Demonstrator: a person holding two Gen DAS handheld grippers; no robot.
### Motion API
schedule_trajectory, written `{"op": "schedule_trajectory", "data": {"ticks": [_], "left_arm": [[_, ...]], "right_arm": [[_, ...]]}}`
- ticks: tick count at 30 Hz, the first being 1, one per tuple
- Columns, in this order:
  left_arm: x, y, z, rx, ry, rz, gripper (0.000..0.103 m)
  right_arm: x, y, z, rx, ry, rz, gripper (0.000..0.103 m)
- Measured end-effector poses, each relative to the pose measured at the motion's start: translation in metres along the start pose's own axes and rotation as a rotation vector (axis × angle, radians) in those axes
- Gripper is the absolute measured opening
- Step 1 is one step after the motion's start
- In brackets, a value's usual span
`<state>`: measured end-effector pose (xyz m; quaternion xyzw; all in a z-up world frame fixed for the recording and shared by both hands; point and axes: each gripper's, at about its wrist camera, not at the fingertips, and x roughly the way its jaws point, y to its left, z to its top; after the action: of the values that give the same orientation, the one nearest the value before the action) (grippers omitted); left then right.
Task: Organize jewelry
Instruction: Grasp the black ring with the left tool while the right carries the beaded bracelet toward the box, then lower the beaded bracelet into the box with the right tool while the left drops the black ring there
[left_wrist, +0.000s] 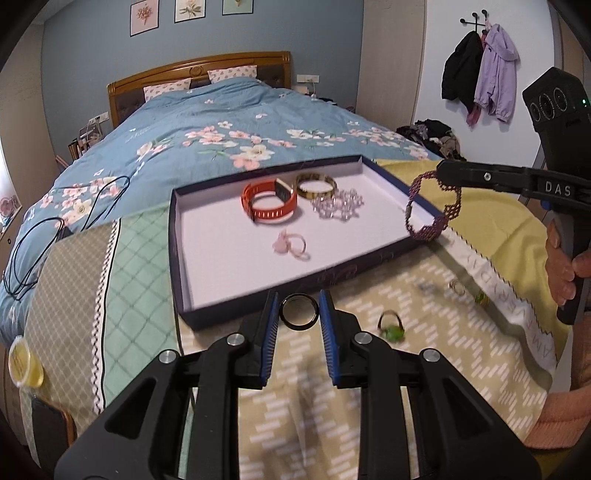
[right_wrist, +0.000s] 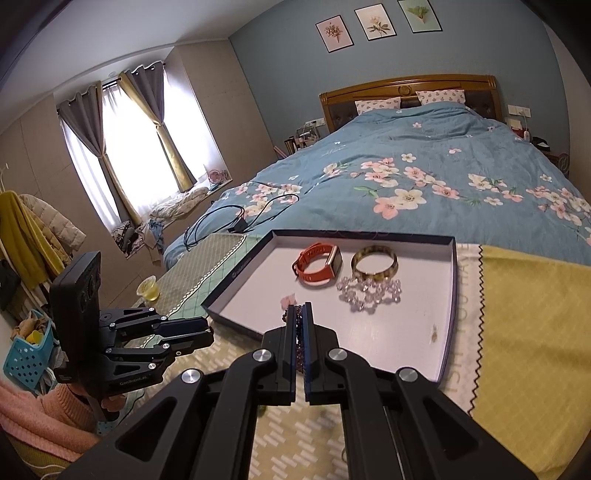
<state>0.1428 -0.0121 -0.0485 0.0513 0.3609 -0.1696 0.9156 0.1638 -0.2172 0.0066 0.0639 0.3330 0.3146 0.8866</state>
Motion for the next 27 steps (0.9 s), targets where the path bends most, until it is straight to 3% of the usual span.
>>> {"op": "schedule_trajectory", "data": {"ticks": [8,27], "left_arm": [[0.013,0.002,0.022,-0.024,-0.005,-0.024,0.022],[0.041,0.008,0.043,-0.018,-0.002,0.011,0.022]], "right_arm": [[0.013,-0.006,0.011,0.008,0.000,-0.008,0.002],[0.041,-0.024,0.027,0.037,0.030,-0.019,0.002]]}}
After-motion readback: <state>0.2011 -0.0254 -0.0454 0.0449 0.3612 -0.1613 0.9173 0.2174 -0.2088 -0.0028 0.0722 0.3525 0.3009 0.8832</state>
